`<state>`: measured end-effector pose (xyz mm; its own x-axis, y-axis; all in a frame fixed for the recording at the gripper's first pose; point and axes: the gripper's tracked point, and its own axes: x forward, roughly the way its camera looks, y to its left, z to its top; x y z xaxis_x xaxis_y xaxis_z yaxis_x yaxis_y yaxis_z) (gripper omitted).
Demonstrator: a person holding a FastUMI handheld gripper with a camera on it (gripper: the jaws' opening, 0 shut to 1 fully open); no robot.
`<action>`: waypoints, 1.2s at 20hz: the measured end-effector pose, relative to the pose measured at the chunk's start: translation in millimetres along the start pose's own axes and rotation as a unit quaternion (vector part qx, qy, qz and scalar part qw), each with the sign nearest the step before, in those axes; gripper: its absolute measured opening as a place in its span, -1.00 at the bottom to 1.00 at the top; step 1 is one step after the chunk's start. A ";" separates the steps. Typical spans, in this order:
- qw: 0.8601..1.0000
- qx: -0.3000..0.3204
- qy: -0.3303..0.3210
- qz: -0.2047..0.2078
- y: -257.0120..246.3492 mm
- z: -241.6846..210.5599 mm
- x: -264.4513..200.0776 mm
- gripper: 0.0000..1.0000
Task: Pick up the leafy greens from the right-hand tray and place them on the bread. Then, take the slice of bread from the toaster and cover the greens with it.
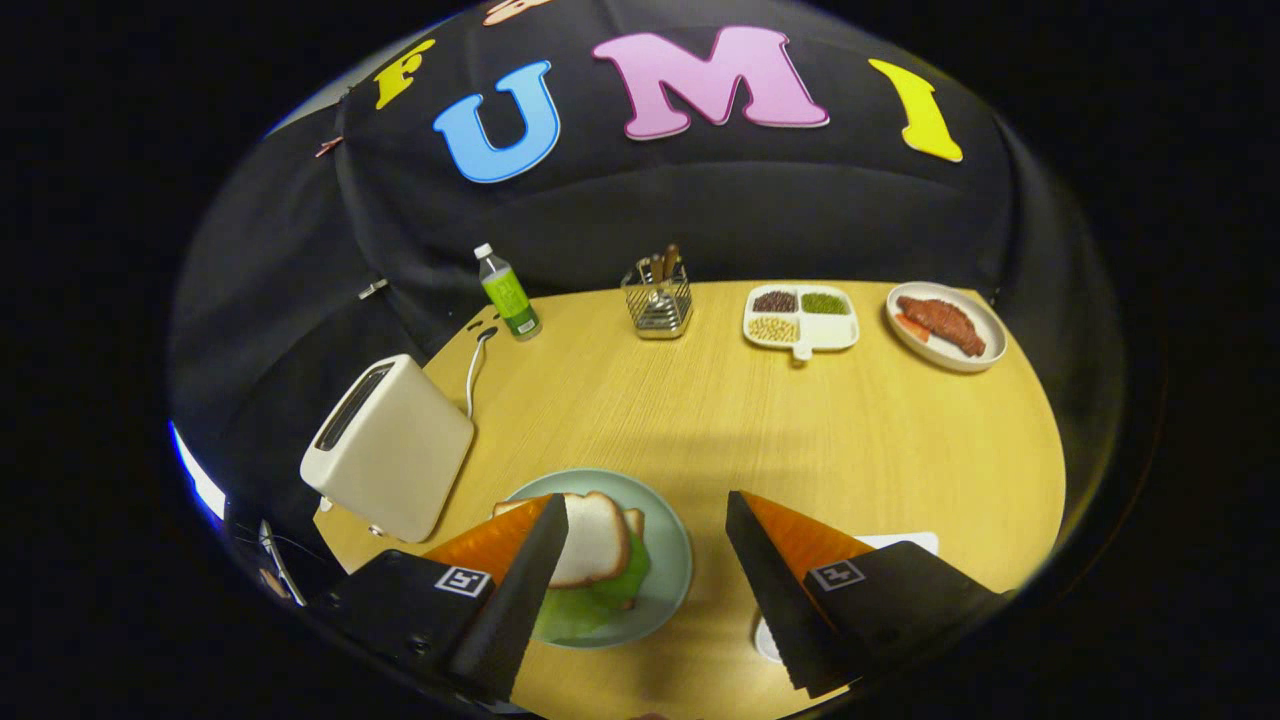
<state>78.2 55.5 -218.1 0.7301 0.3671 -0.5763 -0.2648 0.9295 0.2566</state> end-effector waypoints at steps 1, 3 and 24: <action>1.000 -0.005 -0.020 -0.007 -6.1 11.9 -11.5 0.98; 0.998 -0.012 -0.061 -0.021 -18.0 38.6 -37.4 0.98; 0.933 -0.069 -0.306 -0.175 12.6 150.6 -245.9 0.96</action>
<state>-9.8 -28.3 43.6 0.9990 -0.0098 -0.0438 0.0102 0.9999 0.0086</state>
